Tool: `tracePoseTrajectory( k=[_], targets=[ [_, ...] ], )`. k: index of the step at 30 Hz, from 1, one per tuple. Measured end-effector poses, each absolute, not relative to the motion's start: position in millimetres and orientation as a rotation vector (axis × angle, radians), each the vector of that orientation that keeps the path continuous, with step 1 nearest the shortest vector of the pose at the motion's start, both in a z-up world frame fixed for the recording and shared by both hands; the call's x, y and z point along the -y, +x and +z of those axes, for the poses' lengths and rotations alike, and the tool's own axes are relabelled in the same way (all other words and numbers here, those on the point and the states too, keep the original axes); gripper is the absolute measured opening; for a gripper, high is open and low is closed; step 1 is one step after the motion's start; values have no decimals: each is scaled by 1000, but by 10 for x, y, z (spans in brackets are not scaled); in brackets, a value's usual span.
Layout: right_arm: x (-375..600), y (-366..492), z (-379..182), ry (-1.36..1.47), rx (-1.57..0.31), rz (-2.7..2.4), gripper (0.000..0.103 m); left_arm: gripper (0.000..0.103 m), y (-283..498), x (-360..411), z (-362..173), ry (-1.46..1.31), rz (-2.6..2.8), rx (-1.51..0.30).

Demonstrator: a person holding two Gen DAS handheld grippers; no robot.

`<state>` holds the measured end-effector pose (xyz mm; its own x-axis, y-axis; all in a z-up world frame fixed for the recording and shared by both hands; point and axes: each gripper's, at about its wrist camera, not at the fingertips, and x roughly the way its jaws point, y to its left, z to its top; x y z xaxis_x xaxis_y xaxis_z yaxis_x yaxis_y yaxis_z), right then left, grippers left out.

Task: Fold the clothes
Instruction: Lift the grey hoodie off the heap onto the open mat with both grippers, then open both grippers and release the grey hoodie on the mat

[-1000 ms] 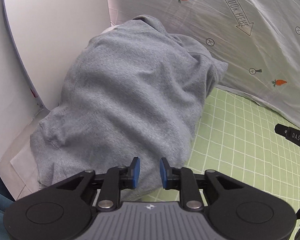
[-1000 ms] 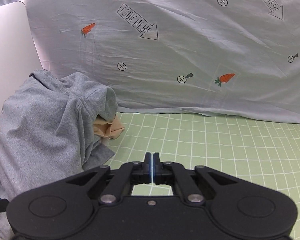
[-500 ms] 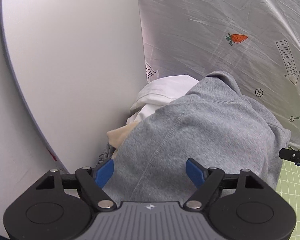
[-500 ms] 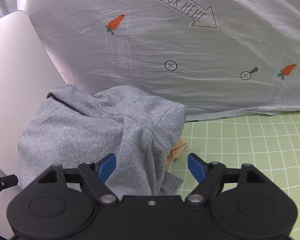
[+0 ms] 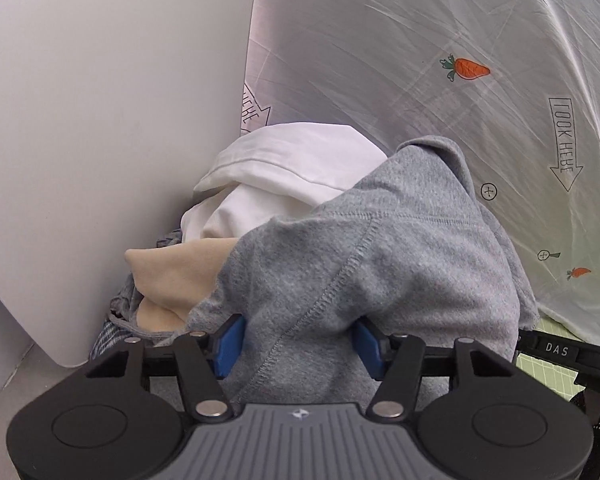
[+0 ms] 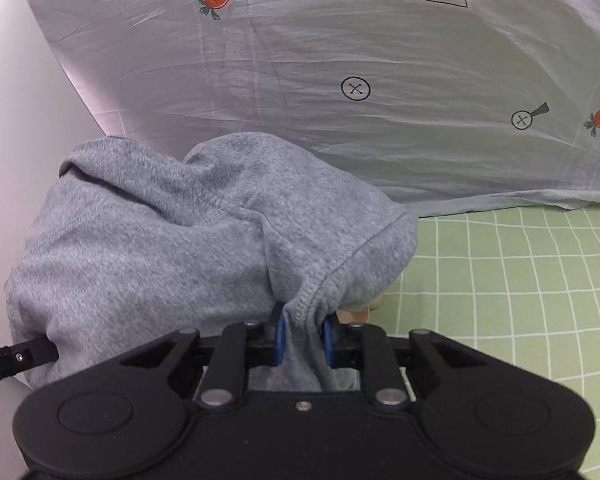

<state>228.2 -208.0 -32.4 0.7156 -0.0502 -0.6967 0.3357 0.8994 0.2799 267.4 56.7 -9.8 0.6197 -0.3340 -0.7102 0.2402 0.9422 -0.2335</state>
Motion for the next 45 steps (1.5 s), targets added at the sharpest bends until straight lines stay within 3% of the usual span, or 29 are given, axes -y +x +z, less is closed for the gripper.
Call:
tracePoseTrajectory(
  k=[4,6,16,26,36,39,42,44,45],
  targets=[
    [1945,2267,-286,311,-750,-230,11,26,2600,-546,-44,-114,-263,-858],
    [1926,2217,-255,299,-748,-242,10,19,2540,-558,2,-134,-251,-862],
    [2068,1475,42,306,-620,-333,9,8,1898,-550,350,-115,-284,-779],
    [2550,403,443,343,-571,-395,8,7,814,147,542,-39,-385,-743],
    [3581,-700,169,344,-613,-498,8,8,-214,1395,219,-10,-568,-898],
    [3902,-949,22,348,-657,-536,9,13,-481,1774,-22,15,-615,-974],
    [4114,-1151,-165,341,-738,-565,19,22,-725,1982,-228,72,-612,-1024],
    [4177,-1276,-283,333,-790,-579,42,28,-806,1982,-286,63,-598,-1045],
    [4176,-1325,-322,335,-805,-577,48,33,-809,1945,-283,46,-584,-1049]
  ],
)
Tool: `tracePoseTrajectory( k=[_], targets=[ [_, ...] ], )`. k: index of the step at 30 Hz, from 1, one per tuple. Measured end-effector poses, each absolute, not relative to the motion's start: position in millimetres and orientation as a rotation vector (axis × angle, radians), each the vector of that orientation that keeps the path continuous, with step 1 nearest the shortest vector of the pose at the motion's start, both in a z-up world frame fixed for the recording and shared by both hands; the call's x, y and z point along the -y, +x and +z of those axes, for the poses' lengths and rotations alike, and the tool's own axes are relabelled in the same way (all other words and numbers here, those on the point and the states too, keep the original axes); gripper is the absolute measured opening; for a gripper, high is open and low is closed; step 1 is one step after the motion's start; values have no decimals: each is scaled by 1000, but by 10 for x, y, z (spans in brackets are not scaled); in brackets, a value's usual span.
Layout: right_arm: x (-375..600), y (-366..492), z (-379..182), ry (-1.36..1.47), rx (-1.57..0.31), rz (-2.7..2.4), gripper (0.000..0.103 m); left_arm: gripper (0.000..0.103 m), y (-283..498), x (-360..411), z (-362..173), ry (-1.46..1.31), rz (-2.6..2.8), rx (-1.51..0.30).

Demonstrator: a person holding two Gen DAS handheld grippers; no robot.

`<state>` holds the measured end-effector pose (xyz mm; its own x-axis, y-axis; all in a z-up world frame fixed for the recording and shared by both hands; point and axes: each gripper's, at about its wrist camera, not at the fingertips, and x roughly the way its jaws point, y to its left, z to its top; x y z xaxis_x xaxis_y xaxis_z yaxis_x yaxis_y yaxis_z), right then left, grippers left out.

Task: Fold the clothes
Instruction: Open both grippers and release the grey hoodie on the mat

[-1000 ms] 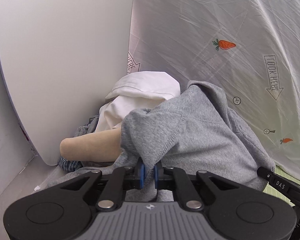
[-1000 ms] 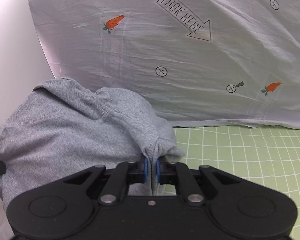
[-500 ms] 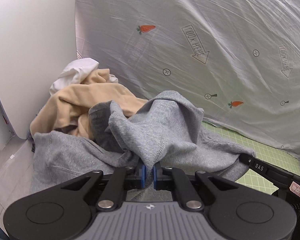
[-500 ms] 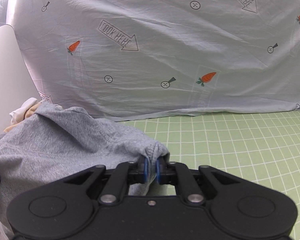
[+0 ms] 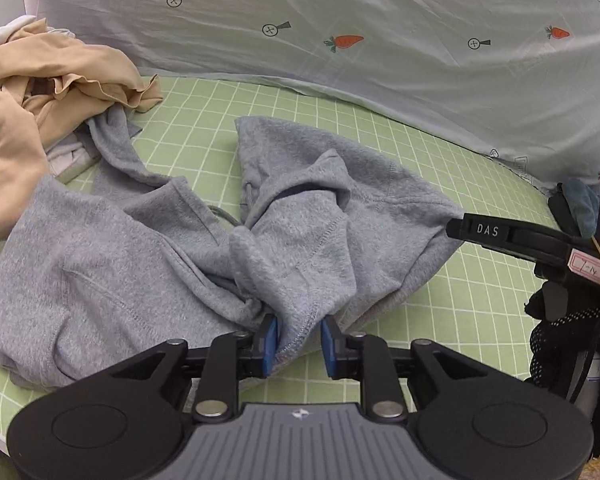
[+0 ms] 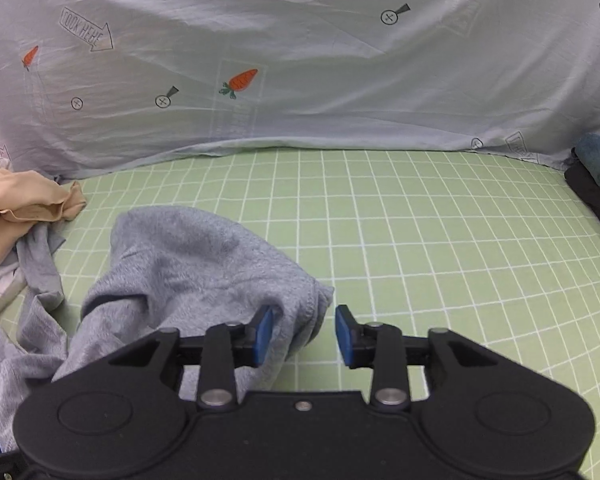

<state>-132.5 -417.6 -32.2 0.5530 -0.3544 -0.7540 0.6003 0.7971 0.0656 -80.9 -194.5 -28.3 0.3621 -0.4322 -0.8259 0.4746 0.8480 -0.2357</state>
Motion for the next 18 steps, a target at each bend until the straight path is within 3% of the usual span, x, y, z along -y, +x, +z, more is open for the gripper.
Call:
tracePoseTrajectory(
  k=[3,5,10,12,14,16,18],
  targets=[
    [4135,-1429,-421,372,-842,-534,58,41,-746,1810,-251,6,-527,-1043],
    [4065,-1438,-491,424,-866,-478,73,50,-652,1697,-224,-2,-480,-1026],
    [3803,-1162,-731,523,-943,-324,77,54,-391,1379,-324,80,-311,-1025],
    [3687,-979,-850,506,-982,-313,74,54,-255,1221,-415,106,-255,-1048],
    [3626,-823,-935,478,-996,-316,51,54,-88,1051,-558,109,-204,-1085],
    [3583,-665,-1013,457,-1008,-320,41,54,90,918,-712,104,-181,-1120],
    [3637,-500,-1061,473,-1007,-335,38,54,255,889,-811,91,-196,-1148]
  ],
)
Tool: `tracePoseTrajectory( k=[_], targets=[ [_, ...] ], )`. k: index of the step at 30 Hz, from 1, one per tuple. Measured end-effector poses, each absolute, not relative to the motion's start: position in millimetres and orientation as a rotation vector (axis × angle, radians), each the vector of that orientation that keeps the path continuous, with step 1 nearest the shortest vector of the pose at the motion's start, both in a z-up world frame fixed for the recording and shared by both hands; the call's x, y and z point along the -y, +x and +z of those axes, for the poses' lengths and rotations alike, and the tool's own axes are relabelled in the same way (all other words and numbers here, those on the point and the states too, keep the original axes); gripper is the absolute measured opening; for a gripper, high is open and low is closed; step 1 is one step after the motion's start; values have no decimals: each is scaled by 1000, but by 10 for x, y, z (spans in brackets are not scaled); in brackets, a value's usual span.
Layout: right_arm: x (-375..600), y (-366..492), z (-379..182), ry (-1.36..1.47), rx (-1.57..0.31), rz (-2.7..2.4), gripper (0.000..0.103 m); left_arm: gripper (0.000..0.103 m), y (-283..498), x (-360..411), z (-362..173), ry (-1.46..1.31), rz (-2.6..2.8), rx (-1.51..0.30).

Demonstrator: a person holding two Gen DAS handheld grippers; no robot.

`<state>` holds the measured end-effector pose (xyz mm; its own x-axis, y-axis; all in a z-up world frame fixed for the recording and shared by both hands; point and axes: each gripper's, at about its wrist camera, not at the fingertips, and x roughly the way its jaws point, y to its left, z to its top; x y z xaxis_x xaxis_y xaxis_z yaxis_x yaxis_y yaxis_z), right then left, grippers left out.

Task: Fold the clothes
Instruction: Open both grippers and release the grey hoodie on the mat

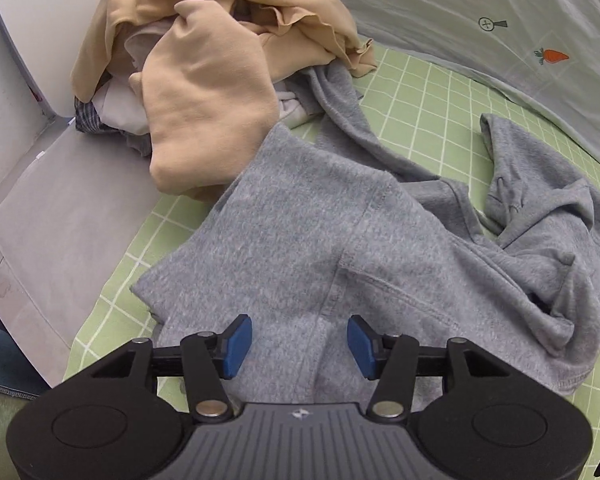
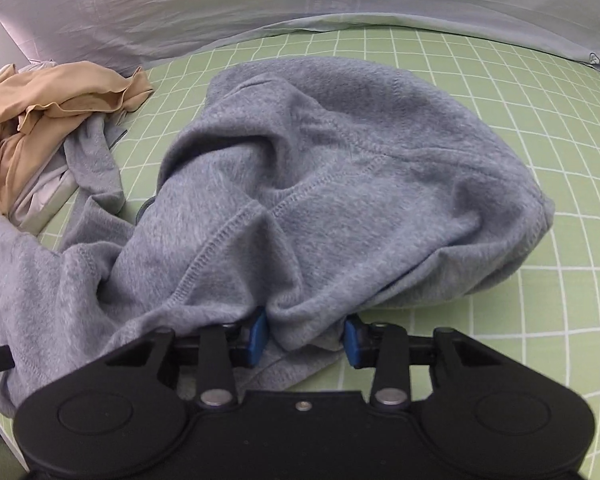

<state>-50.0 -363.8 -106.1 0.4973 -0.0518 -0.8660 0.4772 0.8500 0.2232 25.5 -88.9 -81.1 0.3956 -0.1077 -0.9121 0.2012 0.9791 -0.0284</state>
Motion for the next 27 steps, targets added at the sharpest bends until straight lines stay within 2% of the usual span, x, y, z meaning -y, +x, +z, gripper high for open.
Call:
tracePoseTrajectory(
  k=[3,9,13,15,17,19,22,24,26,27],
  targets=[
    [3812,-208,-1091,463,-981,-382,38,54,472,989,-885,77,-302,-1175],
    [4354,676,-1073,251,-946,-613,38,54,749,1447,-930,65,-567,-1162],
    [4485,1039,-821,96,-906,-780,36,54,979,1442,-936,18,-565,-1134],
    [4390,1038,-653,82,-856,-788,48,54,1102,1363,-992,-5,-542,-1145],
    [4218,957,-495,101,-800,-753,68,54,1211,1290,-1058,1,-514,-1155],
    [3999,882,-450,119,-782,-689,72,54,1283,1219,-1112,-5,-488,-1170],
    [3763,889,-605,114,-836,-630,72,54,1279,1133,-1121,-25,-469,-1181],
    [3671,921,-756,95,-875,-617,69,54,1213,1124,-1091,-12,-463,-1174],
    [3651,889,-824,96,-883,-590,35,54,1136,1122,-1060,4,-458,-1164],
    [3675,838,-801,116,-871,-576,30,54,1094,1128,-1044,8,-454,-1159]
  ],
)
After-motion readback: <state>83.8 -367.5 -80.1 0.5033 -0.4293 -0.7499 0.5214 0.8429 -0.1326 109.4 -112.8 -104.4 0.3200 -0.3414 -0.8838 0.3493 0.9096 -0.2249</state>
